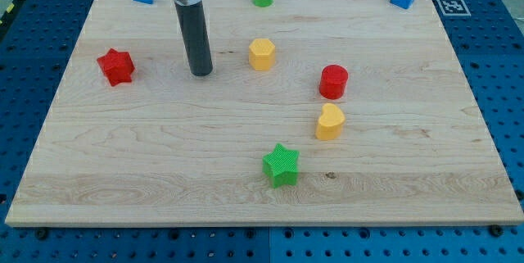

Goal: Move yellow hexagon at center right of the board

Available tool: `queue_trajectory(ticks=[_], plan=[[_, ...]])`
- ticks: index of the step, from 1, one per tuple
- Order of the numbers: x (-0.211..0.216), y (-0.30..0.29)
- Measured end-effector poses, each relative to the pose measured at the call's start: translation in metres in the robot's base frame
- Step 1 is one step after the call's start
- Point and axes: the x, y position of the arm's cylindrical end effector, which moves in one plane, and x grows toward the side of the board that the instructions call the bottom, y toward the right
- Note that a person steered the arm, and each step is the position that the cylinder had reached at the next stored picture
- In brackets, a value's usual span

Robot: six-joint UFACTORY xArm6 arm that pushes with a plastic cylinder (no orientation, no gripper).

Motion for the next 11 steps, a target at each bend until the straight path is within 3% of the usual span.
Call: queue_trajectory(ticks=[5,8,11], plan=[[-0.024,0.085],[-0.034,0.068],[-0.032,0.161]])
